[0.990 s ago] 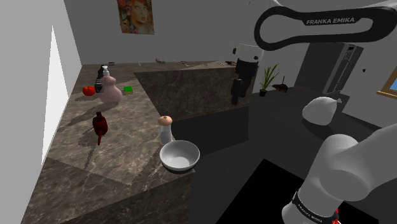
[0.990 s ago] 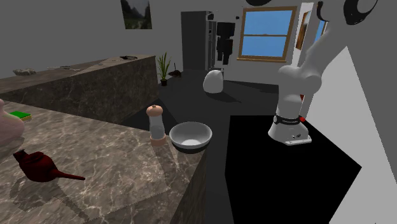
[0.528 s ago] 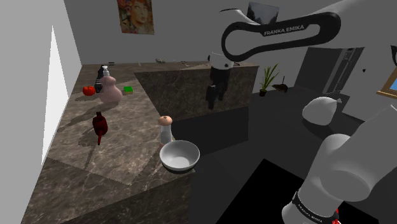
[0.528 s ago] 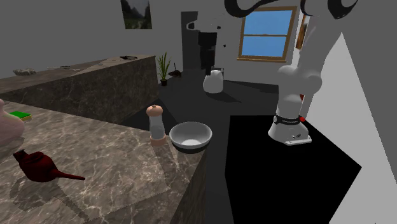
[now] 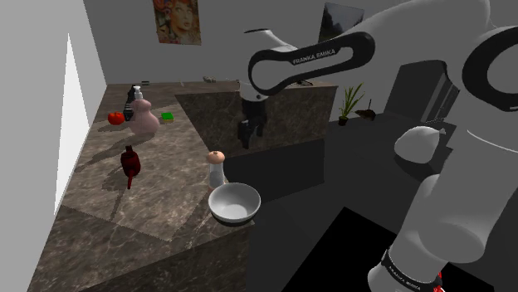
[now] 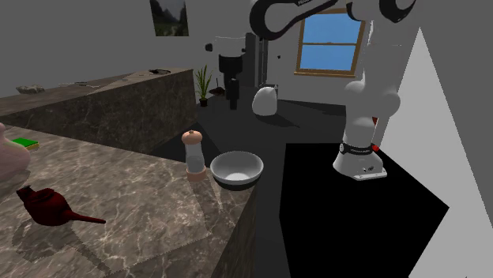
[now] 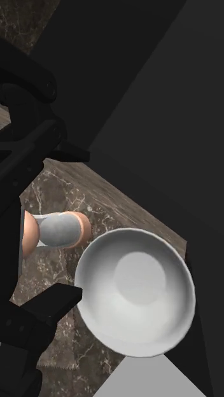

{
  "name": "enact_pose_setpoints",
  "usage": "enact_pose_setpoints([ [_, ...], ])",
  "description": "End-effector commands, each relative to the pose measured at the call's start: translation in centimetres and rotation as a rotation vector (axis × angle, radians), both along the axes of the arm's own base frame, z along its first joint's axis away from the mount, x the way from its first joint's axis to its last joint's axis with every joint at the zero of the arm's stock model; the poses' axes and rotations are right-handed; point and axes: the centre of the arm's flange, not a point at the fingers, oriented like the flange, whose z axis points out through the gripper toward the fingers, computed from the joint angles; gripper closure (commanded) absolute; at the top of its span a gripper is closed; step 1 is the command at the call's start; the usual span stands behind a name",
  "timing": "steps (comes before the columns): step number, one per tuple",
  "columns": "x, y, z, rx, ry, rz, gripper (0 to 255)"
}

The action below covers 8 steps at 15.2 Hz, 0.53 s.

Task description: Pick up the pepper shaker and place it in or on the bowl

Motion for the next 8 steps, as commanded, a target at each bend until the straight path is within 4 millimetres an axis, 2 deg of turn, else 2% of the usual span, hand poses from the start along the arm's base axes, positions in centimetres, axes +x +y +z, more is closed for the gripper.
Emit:
enact_pose_setpoints([
  [1,2.1,1.2,-1.2,-0.01,0.001,0.009,0],
  [8,9.5,5.7,-5.1,-0.048,0.005,0.042,0],
])
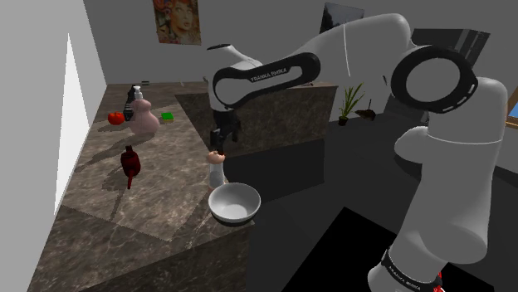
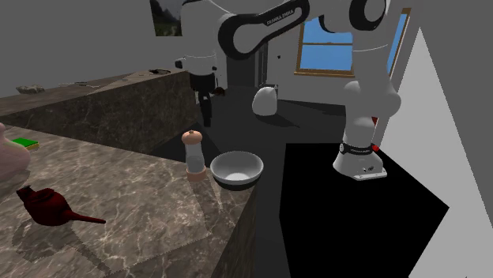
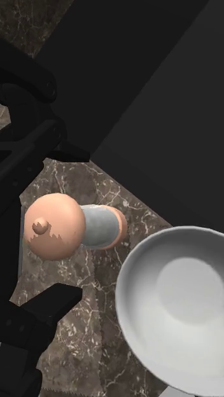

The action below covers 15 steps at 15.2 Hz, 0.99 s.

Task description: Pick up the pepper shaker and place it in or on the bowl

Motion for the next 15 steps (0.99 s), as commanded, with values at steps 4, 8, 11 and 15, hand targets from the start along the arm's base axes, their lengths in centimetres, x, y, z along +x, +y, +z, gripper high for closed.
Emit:
enact_pose_setpoints([
  [4,3.2,2.3,-2.5,-0.016,0.001,0.014,0],
  [8,3.2,2.0,-4.6,-0.016,0.001,0.014,0],
  [11,3.3,1.8,-6.0,-0.016,0.001,0.014,0],
  [15,3.3,1.8,-6.0,-0.016,0.001,0.014,0],
])
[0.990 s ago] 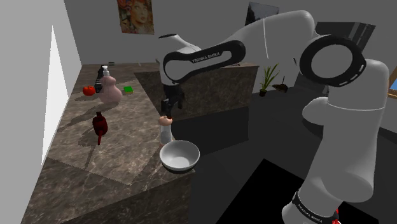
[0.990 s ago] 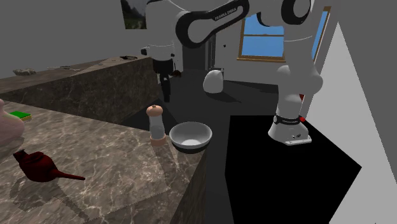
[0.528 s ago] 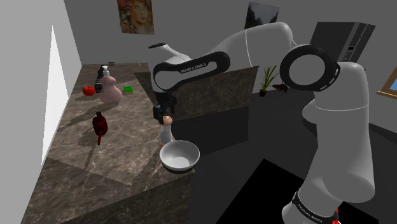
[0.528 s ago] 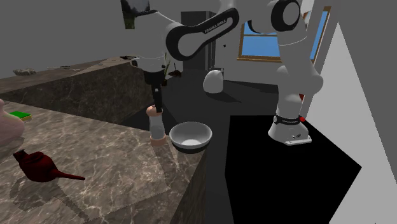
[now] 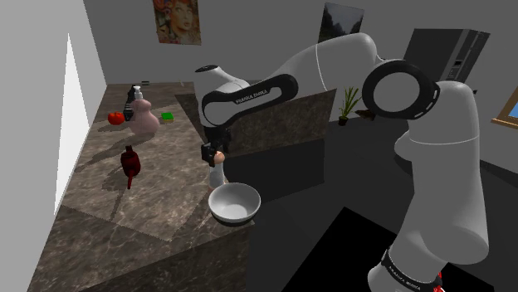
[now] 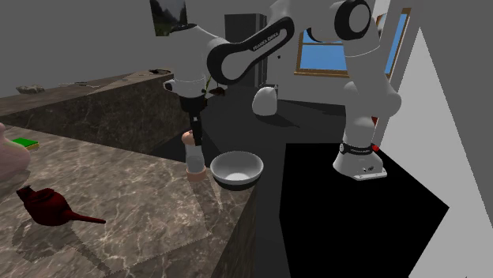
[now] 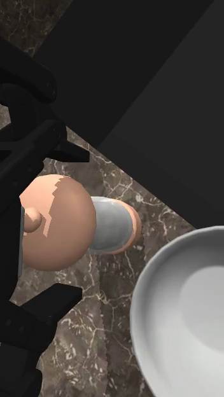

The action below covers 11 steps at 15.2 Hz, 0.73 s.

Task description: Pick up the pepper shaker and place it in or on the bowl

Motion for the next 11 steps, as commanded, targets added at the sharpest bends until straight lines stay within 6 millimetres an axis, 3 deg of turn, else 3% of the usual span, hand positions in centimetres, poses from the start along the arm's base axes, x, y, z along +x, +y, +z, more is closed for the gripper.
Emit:
enact_pose_setpoints([
  [1,0.0,0.0,-0.01,0.0,0.0,0.0,0],
  [3,0.0,0.0,-0.01,0.0,0.0,0.0,0],
  [4,0.0,0.0,-0.01,0.0,0.0,0.0,255],
  [11,0.0,0.0,-0.02,0.0,0.0,0.0,255],
])
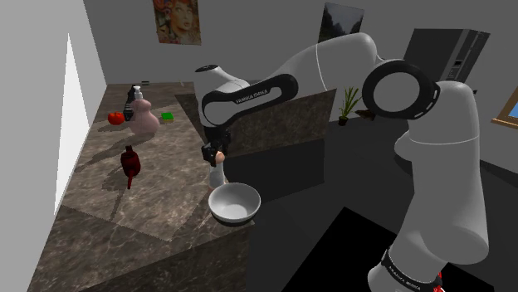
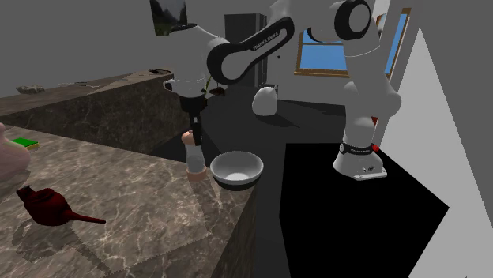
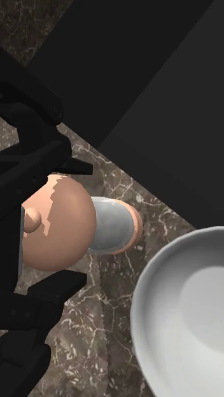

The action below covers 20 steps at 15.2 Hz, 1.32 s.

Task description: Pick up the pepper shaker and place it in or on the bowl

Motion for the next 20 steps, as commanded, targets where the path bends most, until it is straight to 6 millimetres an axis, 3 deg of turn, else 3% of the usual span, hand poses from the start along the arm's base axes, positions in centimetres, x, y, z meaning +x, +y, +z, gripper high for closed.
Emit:
enact_pose_setpoints([
  [1,0.0,0.0,-0.1,0.0,0.001,0.0,255],
  [20,0.0,0.0,9.4,0.0,0.001,0.0,255],
])
